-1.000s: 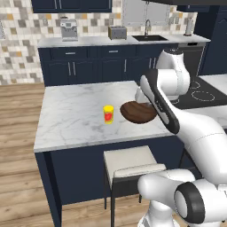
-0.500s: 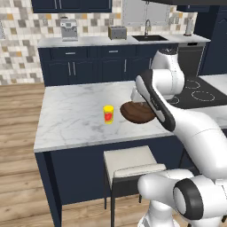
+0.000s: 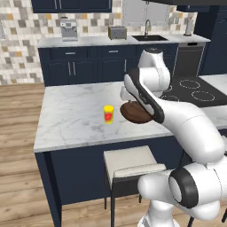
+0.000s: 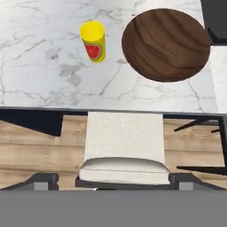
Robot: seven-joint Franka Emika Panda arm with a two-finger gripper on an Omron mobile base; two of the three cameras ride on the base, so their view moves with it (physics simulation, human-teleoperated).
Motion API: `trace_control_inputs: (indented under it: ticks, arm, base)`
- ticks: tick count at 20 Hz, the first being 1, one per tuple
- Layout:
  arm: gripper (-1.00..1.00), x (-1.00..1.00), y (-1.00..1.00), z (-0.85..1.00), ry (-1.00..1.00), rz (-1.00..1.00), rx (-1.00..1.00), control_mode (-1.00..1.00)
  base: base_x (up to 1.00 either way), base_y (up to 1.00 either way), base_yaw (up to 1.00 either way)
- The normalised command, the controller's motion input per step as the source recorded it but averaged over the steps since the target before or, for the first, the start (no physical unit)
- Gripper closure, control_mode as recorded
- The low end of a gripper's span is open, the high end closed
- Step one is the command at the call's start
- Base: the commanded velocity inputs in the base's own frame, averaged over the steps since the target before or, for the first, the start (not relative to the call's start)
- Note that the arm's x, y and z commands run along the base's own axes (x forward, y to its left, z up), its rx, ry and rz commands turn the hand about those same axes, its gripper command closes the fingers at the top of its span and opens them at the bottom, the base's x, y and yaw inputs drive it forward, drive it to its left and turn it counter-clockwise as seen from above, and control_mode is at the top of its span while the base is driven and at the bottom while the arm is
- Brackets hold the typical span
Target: Place the cup inside the bowl on the dining table and move the bowl to any counter.
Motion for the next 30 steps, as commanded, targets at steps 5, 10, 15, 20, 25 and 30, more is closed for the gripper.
trace_control_inputs:
  ticks: [5, 10, 15, 20, 25, 30]
  arm:
    - [-1.0, 0.29, 0.36, 0.0, 0.06, 0.0, 0.0, -1.0]
    - [-1.0, 0.25, 0.3, 0.0, 0.05, 0.0, 0.0, -1.0]
    - [-1.0, 0.24, 0.25, 0.0, 0.04, 0.0, 0.0, -1.0]
    - [-1.0, 0.19, 0.21, 0.0, 0.03, 0.0, 0.0, -1.0]
    - [-1.0, 0.18, 0.11, 0.0, 0.02, 0.0, 0.0, -1.0]
    - [-1.0, 0.28, 0.03, -0.01, 0.0, 0.0, 0.0, -1.0]
  base:
    - [0.0, 0.0, 0.0]
    - [0.0, 0.0, 0.0]
    - [0.0, 0.0, 0.0]
    - [0.0, 0.0, 0.0]
    - [0.0, 0.0, 0.0]
    - [0.0, 0.0, 0.0]
